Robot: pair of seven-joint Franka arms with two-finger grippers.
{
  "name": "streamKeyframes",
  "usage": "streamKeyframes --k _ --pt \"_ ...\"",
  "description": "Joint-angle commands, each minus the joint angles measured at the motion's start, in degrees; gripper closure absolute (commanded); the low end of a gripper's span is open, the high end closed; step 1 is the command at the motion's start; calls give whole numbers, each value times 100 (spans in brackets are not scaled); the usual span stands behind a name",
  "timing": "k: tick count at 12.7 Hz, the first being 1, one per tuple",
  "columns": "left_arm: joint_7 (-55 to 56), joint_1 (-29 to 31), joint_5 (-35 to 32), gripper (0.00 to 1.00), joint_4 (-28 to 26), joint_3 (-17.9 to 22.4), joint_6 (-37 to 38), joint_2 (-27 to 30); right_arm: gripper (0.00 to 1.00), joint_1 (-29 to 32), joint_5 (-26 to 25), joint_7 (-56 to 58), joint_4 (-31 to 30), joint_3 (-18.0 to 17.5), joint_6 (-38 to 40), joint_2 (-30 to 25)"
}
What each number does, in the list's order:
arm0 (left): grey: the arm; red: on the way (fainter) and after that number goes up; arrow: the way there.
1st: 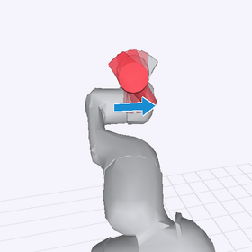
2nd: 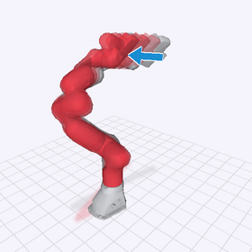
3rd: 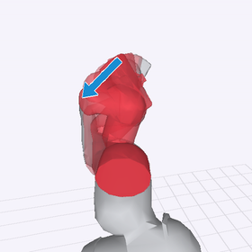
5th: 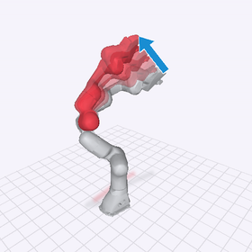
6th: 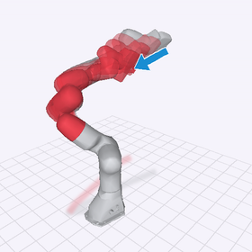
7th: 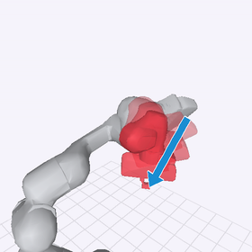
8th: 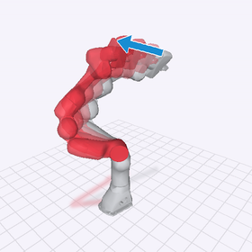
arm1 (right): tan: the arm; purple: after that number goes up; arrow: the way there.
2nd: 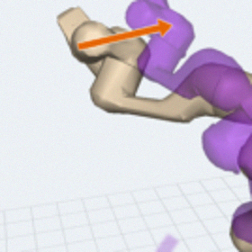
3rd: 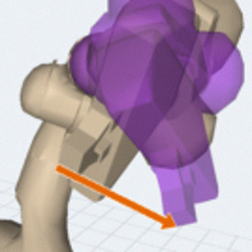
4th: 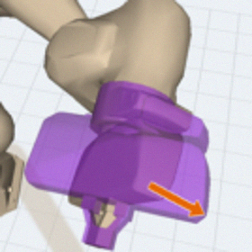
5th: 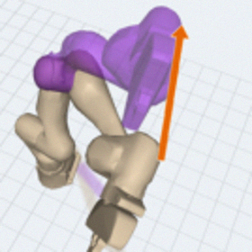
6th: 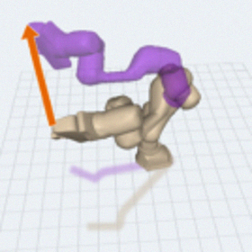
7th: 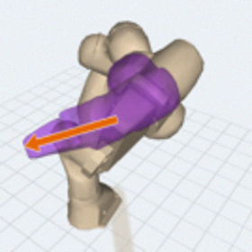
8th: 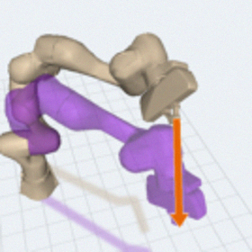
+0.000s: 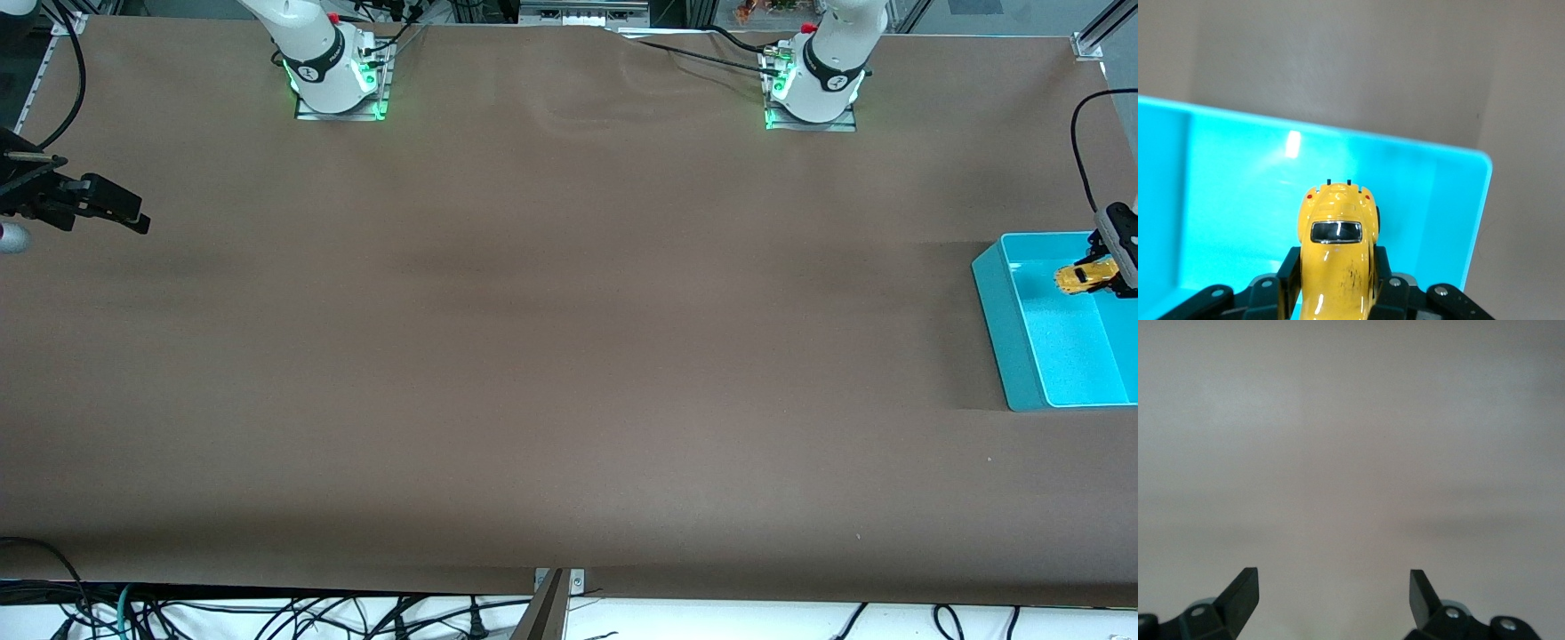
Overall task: Wind and store yellow beetle car
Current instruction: 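Lower the car into the teal bin and open the left gripper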
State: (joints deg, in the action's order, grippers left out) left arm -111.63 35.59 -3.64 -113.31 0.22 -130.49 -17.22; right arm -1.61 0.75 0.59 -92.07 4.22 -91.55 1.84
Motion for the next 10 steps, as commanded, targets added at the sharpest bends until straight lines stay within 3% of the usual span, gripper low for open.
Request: streamKeyframes --k 1,10 --pt "-447 114 188 86 695 -66 41 -825 0 29 65 -50 -40 -27 23 -52" --pt "-834 115 240 81 766 -74 -1092 -1775 0 29 65 -50 -48 -18 -39 -43"
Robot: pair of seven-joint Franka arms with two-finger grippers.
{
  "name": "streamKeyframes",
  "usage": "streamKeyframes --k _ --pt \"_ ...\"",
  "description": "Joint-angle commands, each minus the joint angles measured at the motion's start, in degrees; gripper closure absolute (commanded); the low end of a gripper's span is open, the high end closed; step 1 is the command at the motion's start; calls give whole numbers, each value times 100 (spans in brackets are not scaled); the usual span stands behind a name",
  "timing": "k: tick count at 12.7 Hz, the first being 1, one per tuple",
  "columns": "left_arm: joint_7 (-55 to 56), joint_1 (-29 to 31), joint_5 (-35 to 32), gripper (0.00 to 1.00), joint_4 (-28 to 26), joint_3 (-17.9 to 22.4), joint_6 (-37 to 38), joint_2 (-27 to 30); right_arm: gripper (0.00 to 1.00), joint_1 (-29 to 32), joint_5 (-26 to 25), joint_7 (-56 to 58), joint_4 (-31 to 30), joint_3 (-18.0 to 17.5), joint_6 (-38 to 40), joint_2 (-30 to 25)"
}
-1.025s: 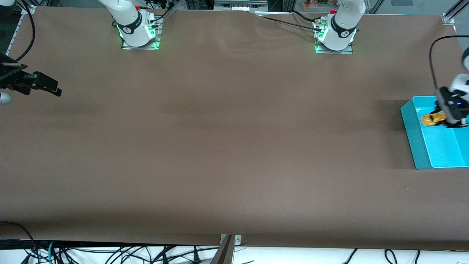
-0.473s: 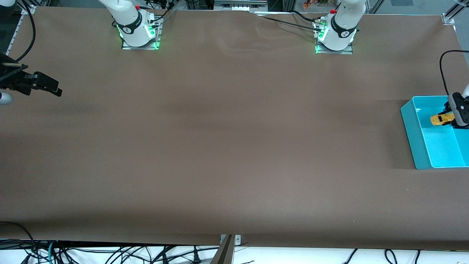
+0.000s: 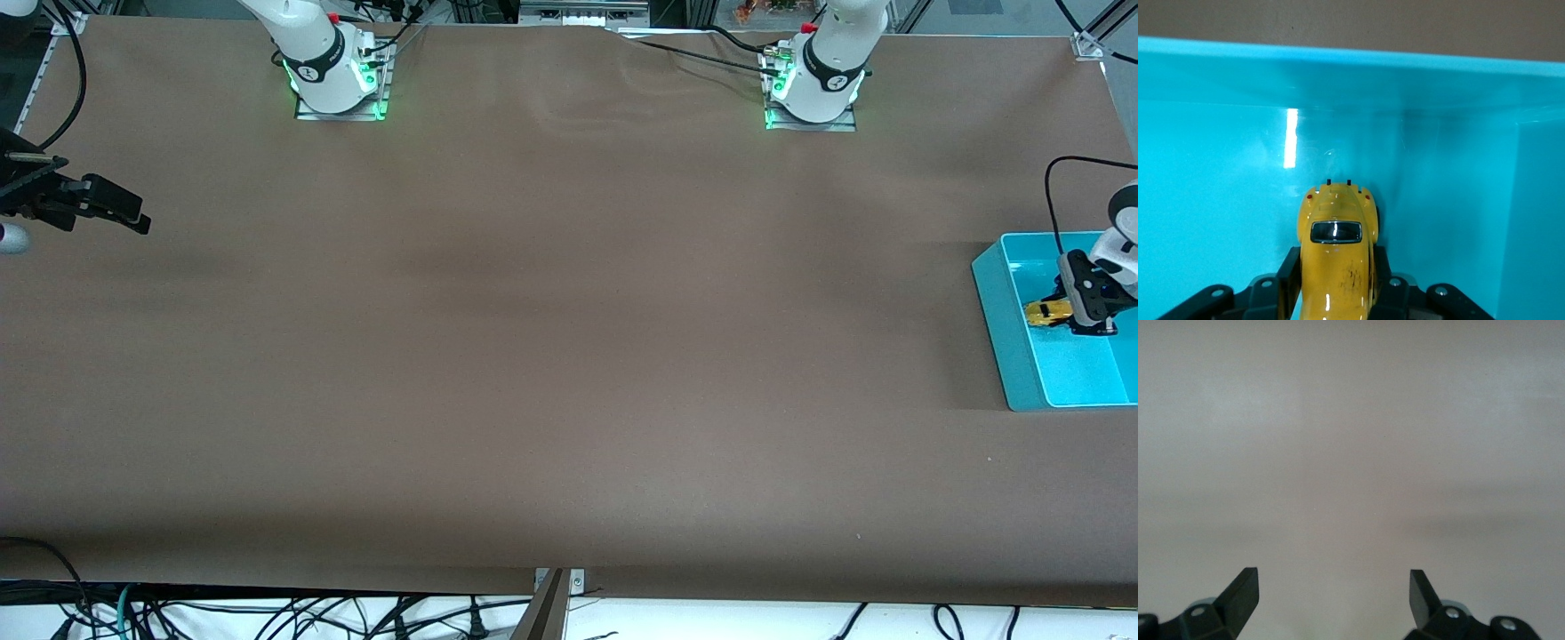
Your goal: Wind and store yellow beetle car
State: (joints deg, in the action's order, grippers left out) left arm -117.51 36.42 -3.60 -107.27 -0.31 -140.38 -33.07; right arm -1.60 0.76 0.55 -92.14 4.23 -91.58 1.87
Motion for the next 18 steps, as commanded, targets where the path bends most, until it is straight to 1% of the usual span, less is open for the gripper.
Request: streamKeyframes --k 1,2,3,4,5,7,9,11,12,13,15,17,18 --pt "-254 31 359 77 163 -22 -164 -261 0 28 65 -46 -32 -18 -53 -47" --pt "-255 31 386 71 163 -22 -182 -296 0 28 65 -46 -23 -18 -97 -47" --pt "-255 31 395 54 163 -22 -174 -296 0 28 65 -46 -32 -18 -106 -47" --pt "-255 23 395 24 163 -22 -173 -270 0 28 74 -46 -41 -27 -71 -47" --pt "-263 23 395 0 171 -22 -156 -209 0 28 74 -46 -41 -27 -45 -47" --pt "-237 5 395 0 171 -22 -68 54 0 28 74 -46 -41 -27 -44 -47" --pt "-185 -39 404 0 171 -22 229 431 0 28 74 -46 -41 -18 -53 -47" --pt "-106 -91 421 0 171 -39 353 800 0 28 74 -46 -41 -27 -35 -56" --pt "121 -187 561 0 171 -39 598 994 0 28 74 -46 -41 -27 -35 -56" --pt "402 -258 658 0 171 -39 887 1161 0 28 74 -46 -41 -27 -44 -56" --pt "1279 -503 659 0 180 -39 1196 1469 0 28 74 -46 -41 -27 -44 -56" --pt "2271 -872 650 0 416 -39 1573 1637 0 28 74 -46 -41 -18 -53 -56" --pt "2851 -1065 650 0 635 -39 1932 1672 0 28 74 -46 -32 -18 -44 -56"
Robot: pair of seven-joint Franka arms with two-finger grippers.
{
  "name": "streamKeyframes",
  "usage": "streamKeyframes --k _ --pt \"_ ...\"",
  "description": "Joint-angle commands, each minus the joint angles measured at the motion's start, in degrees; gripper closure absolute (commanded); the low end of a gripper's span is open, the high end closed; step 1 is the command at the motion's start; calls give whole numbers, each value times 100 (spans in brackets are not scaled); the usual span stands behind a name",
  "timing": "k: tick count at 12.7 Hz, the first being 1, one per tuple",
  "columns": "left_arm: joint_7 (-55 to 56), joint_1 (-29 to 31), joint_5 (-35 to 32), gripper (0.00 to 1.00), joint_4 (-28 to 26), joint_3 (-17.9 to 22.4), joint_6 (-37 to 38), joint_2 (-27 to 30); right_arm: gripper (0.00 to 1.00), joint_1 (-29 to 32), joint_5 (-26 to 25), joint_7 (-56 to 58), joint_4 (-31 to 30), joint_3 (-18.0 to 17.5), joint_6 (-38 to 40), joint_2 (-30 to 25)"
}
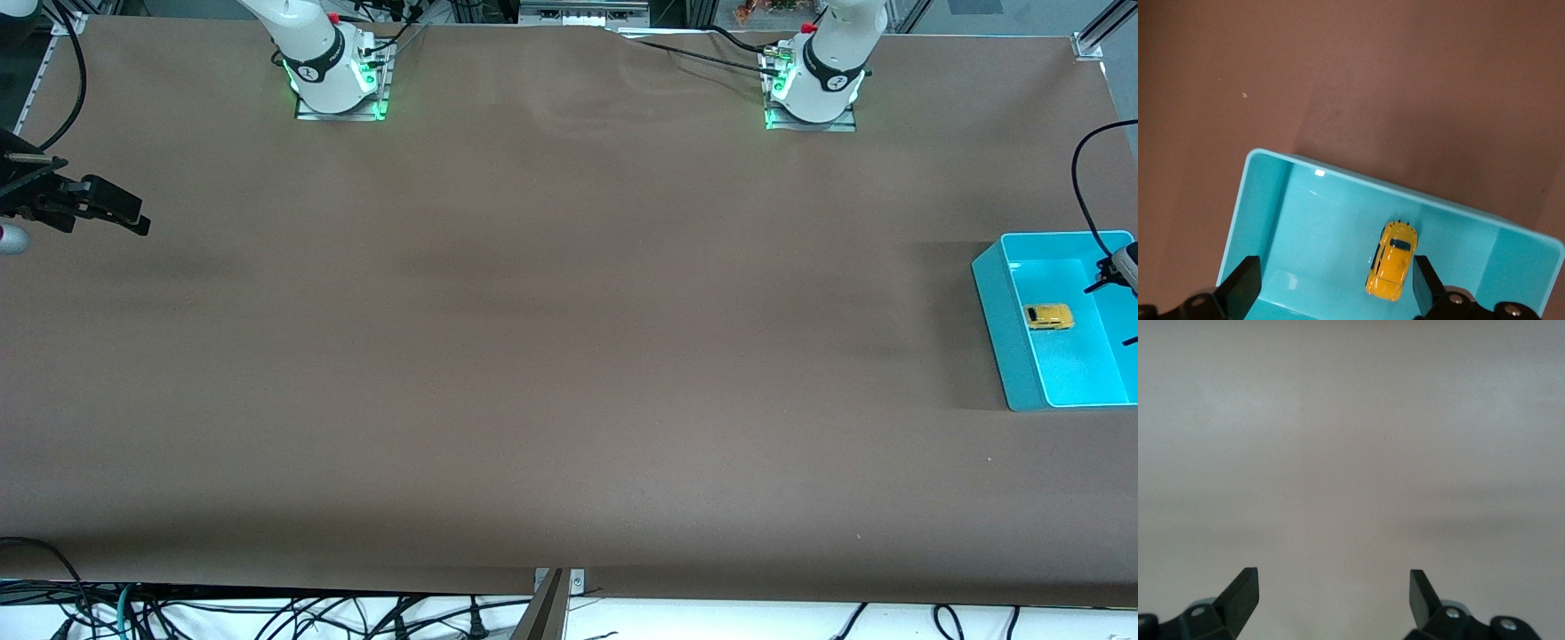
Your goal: Wind and store yellow beetle car
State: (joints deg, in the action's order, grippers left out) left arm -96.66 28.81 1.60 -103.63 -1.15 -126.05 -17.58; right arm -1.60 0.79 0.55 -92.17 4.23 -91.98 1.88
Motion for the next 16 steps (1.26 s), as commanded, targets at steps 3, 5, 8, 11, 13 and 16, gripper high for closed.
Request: streamKeyframes --k 3,5,8,11,13,16 --pt "2760 -726 138 0 667 27 1301 395 0 28 70 -64 -29 -28 -13 -56" --pt "4061 -1068 138 0 826 18 1530 579 0 28 70 -46 -29 -28 -22 -47" --pt "6171 -1403 138 0 1010 -52 1889 870 0 28 61 24 -29 -28 -30 -39" --pt "7675 -1728 147 0 1231 -70 2610 975 0 28 53 33 -29 -28 -57 5" --pt "8650 -1878 348 0 1231 -61 2910 1002 0 28 61 41 -29 -28 -57 5" --pt "9086 -1966 508 0 1213 -61 3586 1046 0 28 61 41 -29 -19 -57 5"
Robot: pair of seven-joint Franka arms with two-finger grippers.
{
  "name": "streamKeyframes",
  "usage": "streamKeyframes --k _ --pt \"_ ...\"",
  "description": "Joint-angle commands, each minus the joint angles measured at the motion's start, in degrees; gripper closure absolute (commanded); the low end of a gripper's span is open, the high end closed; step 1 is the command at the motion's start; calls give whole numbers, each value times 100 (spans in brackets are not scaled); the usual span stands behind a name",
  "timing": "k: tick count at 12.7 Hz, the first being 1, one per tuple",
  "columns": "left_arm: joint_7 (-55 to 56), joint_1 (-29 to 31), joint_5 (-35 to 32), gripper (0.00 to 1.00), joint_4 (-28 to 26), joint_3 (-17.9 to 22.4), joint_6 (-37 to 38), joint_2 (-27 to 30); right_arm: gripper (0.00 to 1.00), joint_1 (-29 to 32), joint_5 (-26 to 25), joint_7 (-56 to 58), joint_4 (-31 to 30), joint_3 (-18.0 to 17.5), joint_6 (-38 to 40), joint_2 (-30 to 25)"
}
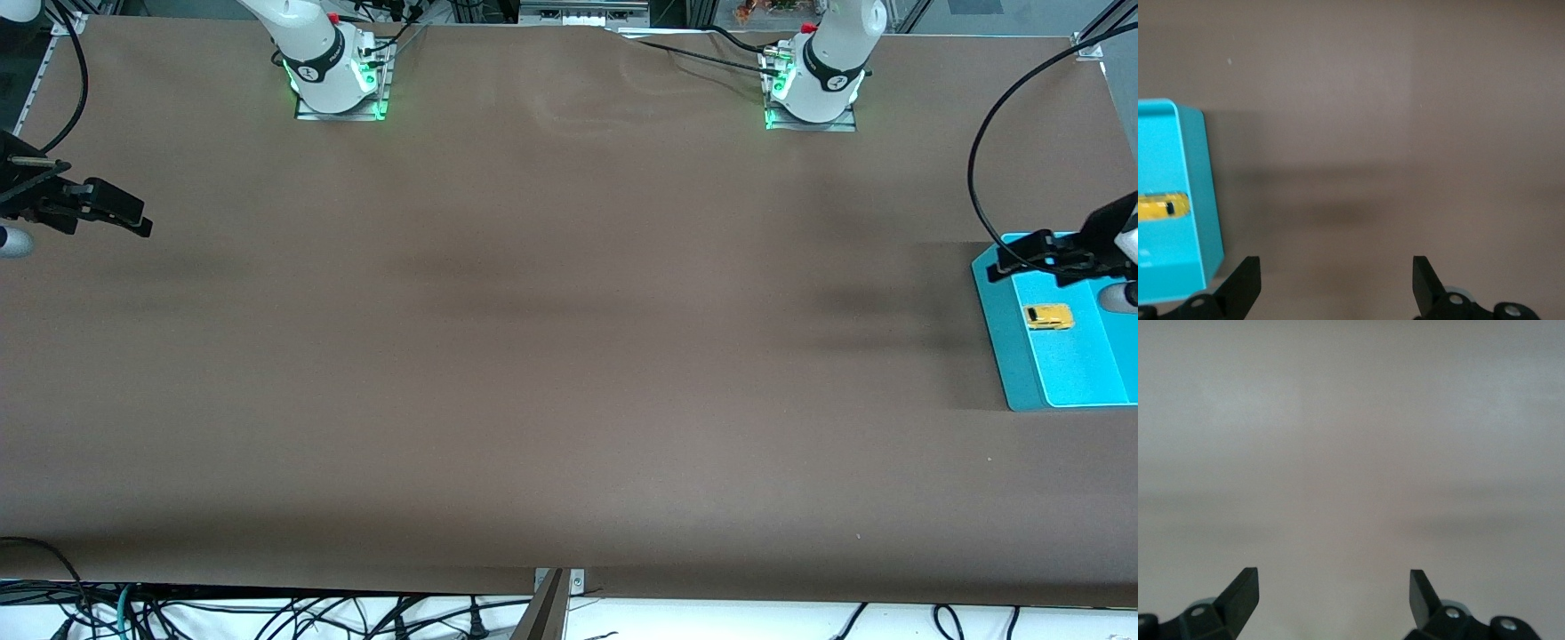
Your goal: Wind and store yellow beetle car
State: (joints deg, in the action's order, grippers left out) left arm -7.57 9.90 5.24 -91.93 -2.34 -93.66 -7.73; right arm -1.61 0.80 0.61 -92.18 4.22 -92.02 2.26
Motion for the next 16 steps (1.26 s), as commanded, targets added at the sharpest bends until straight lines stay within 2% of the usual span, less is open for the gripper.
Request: streamKeyframes --k 1,16 --pt "177 -146 144 0 44 59 348 61 0 29 52 36 -29 -18 -61 -32" --pt "169 -217 144 0 106 59 366 -27 0 29 61 44 -29 -18 -53 -32"
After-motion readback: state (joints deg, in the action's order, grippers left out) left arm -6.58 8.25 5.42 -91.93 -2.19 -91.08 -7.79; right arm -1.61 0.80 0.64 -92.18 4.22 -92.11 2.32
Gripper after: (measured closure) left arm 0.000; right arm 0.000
